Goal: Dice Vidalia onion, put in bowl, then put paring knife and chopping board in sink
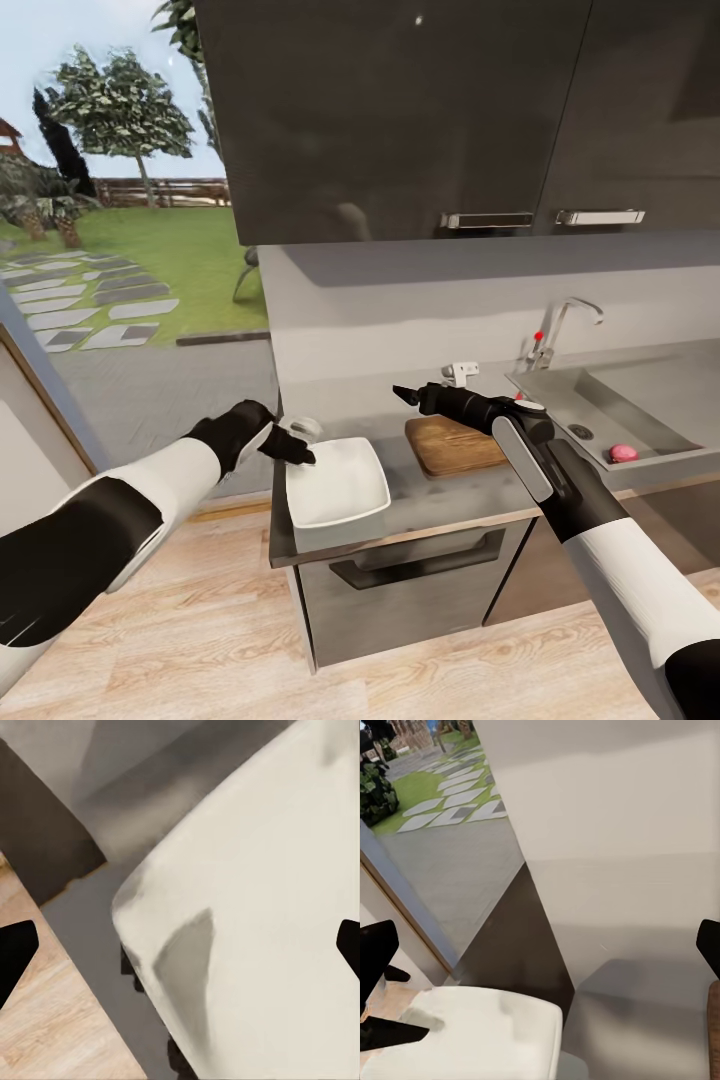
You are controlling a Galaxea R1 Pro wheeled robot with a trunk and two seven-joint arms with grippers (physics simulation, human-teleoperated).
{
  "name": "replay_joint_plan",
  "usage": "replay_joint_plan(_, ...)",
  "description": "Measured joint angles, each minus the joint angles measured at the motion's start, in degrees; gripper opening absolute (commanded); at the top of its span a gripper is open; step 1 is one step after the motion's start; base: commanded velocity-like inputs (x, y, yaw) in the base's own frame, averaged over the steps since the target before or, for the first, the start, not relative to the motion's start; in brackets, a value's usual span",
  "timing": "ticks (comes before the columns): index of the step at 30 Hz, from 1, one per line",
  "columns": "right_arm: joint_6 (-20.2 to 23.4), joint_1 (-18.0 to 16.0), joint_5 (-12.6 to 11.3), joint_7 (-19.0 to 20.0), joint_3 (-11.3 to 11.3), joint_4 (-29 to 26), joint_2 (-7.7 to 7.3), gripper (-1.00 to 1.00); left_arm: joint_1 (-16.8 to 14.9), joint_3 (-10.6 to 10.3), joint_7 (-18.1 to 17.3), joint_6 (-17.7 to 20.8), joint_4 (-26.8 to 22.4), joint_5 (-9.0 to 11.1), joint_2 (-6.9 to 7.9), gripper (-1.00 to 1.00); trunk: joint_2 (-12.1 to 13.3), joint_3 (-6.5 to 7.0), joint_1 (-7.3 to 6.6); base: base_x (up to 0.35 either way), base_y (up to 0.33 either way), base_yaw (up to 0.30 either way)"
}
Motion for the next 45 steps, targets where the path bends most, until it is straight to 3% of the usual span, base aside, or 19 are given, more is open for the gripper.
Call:
replay_joint_plan(2, 0.0, 0.0, 0.0, 0.0, 0.0, 0.0, 0.0, 1.0, 0.0, 0.4, -0.6, 0.0, -1.8, 0.0, 0.91, 1.0, 0.0, 0.0, 0.0, 0.0, 0.0, 0.0)
replay_joint_plan(6, 0.0, 0.0, 0.0, 0.0, 0.0, 0.0, 0.0, 1.0, 0.0, 2.1, -2.1, 0.9, -9.5, 0.2, 4.79, 1.0, 0.0, 0.01, 0.0, 0.0, 0.0, 0.0)
replay_joint_plan(8, 0.0, 0.0, 0.0, 0.0, 0.0, 0.0, 0.0, 1.0, 0.0, 3.0, -2.3, 2.1, -12.5, 0.4, 6.05, 1.0, 0.0, 0.0, 0.0, 0.0, 0.0, 0.0)
replay_joint_plan(12, 0.0, 0.0, 0.0, 0.0, 0.0, 0.0, 0.0, 1.0, 0.0, 5.5, -2.6, 8.9, -21.5, 0.5, 9.25, 1.0, 0.0, 0.01, 0.0, 0.0, 0.0, 0.0)
replay_joint_plan(16, 0.0, 0.0, 0.0, 0.0, 0.0, 0.0, 0.0, 1.0, 0.0, 6.3, -2.6, 15.0, -30.3, 0.8, 12.41, 1.0, 0.0, 0.0, -0.01, 0.0, 0.0, 0.0)
replay_joint_plan(20, 0.0, 0.0, 0.0, 0.0, 0.0, 0.0, 0.0, 1.0, 0.0, 6.5, -2.4, 18.7, -39.4, 1.1, 15.29, 1.0, 0.0, 0.01, 0.0, 0.0, 0.0, 0.0)
replay_joint_plan(25, 0.0, 0.0, 0.0, 0.0, 0.0, 0.1, 0.0, 1.0, 0.0, 7.1, -2.4, 20.0, -48.2, 1.2, 18.52, 1.0, 0.0, 0.01, 0.0, 0.0, 0.0, 0.0)
replay_joint_plan(30, 0.0, 0.0, 0.1, -0.2, 0.0, 0.2, 0.0, 1.0, 0.3, 7.4, -2.4, 20.2, -55.3, 1.3, 20.67, 1.0, 0.0, 0.0, 0.0, 0.0, 0.0, 0.0)
replay_joint_plan(34, 0.0, 0.0, 0.1, -1.3, -0.1, 0.3, -0.02, 1.0, 1.7, 7.4, -2.3, 19.7, -59.8, 1.3, 21.39, 1.0, 0.0, 0.0, 0.0, 0.0, 0.0, 0.0)
replay_joint_plan(39, 0.0, 0.0, 0.0, -6.9, -0.1, 0.3, -0.01, 1.0, 6.2, 8.4, -1.7, 19.3, -69.3, 1.3, 21.89, 1.0, 0.0, 0.0, 0.0, -0.001, 0.0, 0.0)
replay_joint_plan(43, 0.0, 0.0, -0.1, -11.4, -0.1, 0.3, 0.0, 1.0, 9.3, 12.5, -0.9, 19.1, -73.1, 1.3, 21.98, 1.0, 0.0, 0.0, 0.01, -0.044, 0.0, 0.0)
replay_joint_plan(45, 0.0, 0.0, -0.2, -13.1, -0.1, 0.3, 0.0, 1.0, 11.2, 15.9, -0.4, 19.1, -74.7, 1.2, 21.99, 1.0, 0.0, 0.0, 0.01, -0.082, 0.0, 0.0)
